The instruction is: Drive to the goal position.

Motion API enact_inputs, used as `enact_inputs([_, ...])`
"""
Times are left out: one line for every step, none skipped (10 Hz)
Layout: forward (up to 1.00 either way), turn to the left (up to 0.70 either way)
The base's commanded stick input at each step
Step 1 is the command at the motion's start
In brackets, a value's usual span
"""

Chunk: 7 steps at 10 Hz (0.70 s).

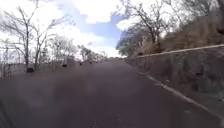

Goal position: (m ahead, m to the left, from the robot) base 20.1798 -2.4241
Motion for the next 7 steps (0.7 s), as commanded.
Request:
enact_inputs([0.7, 0.0])
enact_inputs([0.7, 0.02])
enact_inputs([0.7, 0.02])
enact_inputs([0.7, 0.0])
enact_inputs([0.7, 0.0])
enact_inputs([0.7, 0.0])
enact_inputs([0.7, 0.0])
